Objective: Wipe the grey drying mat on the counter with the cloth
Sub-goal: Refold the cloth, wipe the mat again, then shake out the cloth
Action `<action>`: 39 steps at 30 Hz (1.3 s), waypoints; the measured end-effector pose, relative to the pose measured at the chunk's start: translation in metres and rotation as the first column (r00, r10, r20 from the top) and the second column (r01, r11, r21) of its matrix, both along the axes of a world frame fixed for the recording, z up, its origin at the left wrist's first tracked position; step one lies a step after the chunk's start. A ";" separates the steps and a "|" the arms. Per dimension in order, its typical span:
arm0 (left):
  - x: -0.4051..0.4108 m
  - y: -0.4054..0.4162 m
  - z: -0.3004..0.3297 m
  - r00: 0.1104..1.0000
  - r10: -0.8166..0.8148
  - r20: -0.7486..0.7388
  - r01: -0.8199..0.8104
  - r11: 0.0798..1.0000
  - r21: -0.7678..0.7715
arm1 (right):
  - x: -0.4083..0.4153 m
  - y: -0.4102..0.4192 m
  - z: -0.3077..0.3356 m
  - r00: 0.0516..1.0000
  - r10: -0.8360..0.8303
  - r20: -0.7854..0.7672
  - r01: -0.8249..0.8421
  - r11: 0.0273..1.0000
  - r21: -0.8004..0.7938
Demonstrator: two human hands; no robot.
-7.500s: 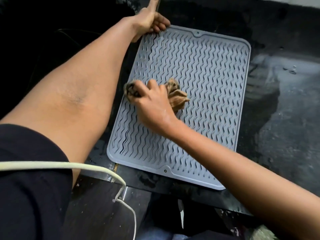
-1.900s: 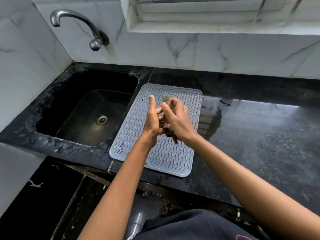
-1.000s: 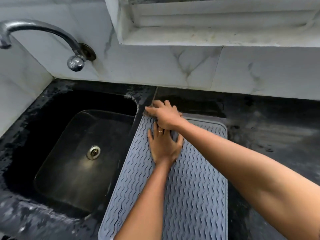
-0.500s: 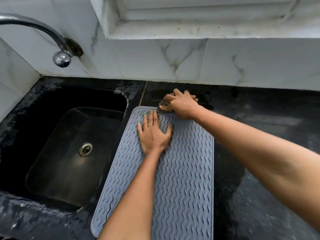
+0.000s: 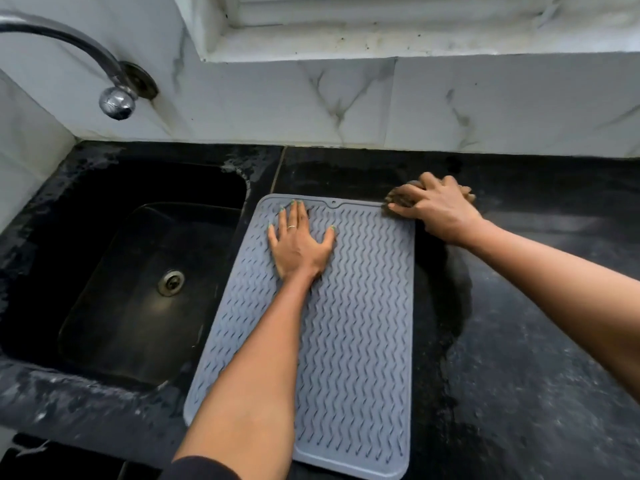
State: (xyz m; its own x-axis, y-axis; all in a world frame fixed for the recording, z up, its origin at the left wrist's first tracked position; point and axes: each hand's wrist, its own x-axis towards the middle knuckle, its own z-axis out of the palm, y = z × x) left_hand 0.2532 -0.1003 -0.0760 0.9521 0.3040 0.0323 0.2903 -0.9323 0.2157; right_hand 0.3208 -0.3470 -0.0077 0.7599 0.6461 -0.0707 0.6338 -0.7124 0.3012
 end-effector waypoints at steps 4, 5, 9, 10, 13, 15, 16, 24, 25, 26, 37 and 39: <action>0.001 0.001 0.000 1.000 -0.012 0.001 0.012 1.000 -0.021 | -0.016 -0.017 -0.013 0.988 -0.156 0.008 0.154 0.984 0.090; 0.000 -0.001 0.000 1.000 -0.012 -0.006 0.011 0.999 -0.030 | -0.020 -0.015 -0.017 0.977 -0.211 -0.007 0.210 0.969 0.133; -0.004 -0.006 0.017 0.989 -0.110 0.096 0.101 0.990 0.095 | -0.029 0.015 -0.013 0.719 -0.559 -0.412 0.679 0.437 0.590; -0.006 -0.011 0.024 0.959 -0.236 0.155 0.210 0.963 0.166 | -0.030 0.021 -0.011 0.677 -0.570 -0.465 0.704 0.319 0.634; -0.025 -0.044 0.032 0.814 -0.534 0.228 0.523 0.845 0.112 | -0.041 0.036 -0.005 0.688 -0.530 -0.495 0.718 0.398 0.572; -0.047 -0.066 0.026 0.832 -0.537 0.139 0.547 0.836 -0.046 | -0.051 0.043 -0.008 0.716 -0.514 -0.472 0.697 0.557 0.451; -0.055 -0.073 0.021 0.859 -0.507 0.065 0.511 0.854 -0.095 | -0.057 0.047 -0.010 0.723 -0.522 -0.452 0.689 0.586 0.426; -0.052 -0.078 0.014 0.893 -0.433 -0.124 0.429 0.901 -0.058 | -0.118 0.055 -0.020 0.776 -0.551 -0.308 0.629 0.628 0.458; -0.053 -0.079 0.014 0.892 -0.435 -0.124 0.429 0.900 -0.074 | -0.127 0.055 -0.020 0.780 -0.550 -0.299 0.624 0.641 0.448; -0.053 -0.079 0.014 0.891 -0.437 -0.127 0.429 0.899 -0.082 | -0.136 0.054 -0.020 0.783 -0.547 -0.296 0.620 0.648 0.443; -0.054 -0.082 0.023 0.869 -0.433 -0.241 0.442 0.897 -0.017 | -0.250 0.053 -0.024 0.867 -0.453 -0.208 0.497 0.752 0.433; -0.055 -0.085 0.025 0.874 -0.410 -0.263 0.425 0.905 0.002 | -0.270 0.054 -0.027 0.879 -0.436 -0.190 0.473 0.761 0.444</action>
